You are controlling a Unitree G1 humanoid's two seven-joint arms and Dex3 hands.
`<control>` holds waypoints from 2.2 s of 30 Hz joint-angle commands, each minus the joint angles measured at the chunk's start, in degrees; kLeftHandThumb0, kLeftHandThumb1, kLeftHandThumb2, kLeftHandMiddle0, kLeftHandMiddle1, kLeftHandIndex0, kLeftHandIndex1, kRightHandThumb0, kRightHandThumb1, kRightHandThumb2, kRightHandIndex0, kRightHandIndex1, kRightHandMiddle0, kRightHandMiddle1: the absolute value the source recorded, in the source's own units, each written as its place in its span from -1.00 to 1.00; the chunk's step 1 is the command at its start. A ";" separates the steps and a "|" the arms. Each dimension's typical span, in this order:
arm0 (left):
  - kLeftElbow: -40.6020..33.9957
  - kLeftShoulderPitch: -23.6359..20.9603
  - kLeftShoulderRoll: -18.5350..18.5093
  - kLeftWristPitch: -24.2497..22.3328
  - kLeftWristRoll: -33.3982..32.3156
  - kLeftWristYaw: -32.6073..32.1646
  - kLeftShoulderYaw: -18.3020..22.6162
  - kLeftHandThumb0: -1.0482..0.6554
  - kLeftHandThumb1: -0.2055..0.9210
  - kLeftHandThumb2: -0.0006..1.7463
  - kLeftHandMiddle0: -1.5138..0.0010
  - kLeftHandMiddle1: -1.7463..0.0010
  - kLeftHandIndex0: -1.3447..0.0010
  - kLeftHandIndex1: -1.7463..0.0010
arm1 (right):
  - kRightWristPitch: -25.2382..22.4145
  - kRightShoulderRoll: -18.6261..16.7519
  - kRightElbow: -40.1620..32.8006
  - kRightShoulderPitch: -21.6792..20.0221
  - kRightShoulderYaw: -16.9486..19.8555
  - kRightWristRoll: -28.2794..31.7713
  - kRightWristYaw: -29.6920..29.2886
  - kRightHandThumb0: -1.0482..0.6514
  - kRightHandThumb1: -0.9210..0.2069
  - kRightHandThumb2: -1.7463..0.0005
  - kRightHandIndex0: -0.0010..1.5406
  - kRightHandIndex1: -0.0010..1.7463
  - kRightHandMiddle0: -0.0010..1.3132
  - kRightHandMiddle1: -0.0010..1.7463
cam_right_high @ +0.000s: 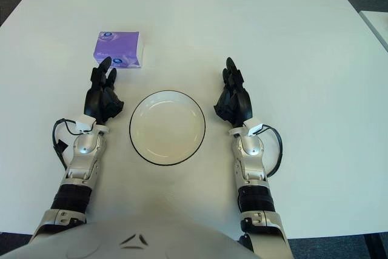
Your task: Put the tissue paper into the plate.
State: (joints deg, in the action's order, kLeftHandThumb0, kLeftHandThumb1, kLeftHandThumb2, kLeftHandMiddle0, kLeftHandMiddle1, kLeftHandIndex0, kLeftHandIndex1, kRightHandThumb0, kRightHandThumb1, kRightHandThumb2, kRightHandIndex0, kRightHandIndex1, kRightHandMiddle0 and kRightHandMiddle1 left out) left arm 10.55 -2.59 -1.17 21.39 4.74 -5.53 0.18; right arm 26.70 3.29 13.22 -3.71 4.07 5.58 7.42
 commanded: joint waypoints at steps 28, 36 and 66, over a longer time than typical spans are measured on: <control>3.48 3.77 -0.01 -1.52 0.06 0.48 -0.02 -0.77 1.00 0.29 0.59 1.00 1.00 0.39 | -2.82 -0.42 4.14 3.99 0.04 0.06 0.26 -0.77 -1.00 -0.21 -1.00 -1.00 -1.00 -0.95; -0.93 5.70 -0.10 -1.52 -0.76 1.32 -0.12 -0.77 1.00 0.30 0.58 0.99 1.00 0.38 | -2.77 -0.48 4.17 4.00 -0.08 0.02 0.34 -0.77 -1.00 -0.22 -1.00 -1.00 -1.00 -0.95; -13.27 4.66 -4.71 12.77 15.92 -14.21 11.09 -0.87 1.00 0.22 0.79 1.00 1.00 0.60 | -2.27 -0.75 6.67 2.64 -0.12 -0.56 -0.11 -0.77 -1.00 -0.21 -1.00 -1.00 -1.00 -0.93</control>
State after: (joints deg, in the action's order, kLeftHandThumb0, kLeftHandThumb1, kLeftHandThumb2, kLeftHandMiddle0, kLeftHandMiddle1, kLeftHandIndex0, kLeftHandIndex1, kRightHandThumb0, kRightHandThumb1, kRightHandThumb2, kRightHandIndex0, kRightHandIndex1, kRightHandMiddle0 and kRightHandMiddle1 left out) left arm -4.86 5.73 -3.29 30.90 15.49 -13.60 7.16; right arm 27.47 3.07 14.78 -4.59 4.07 5.57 7.78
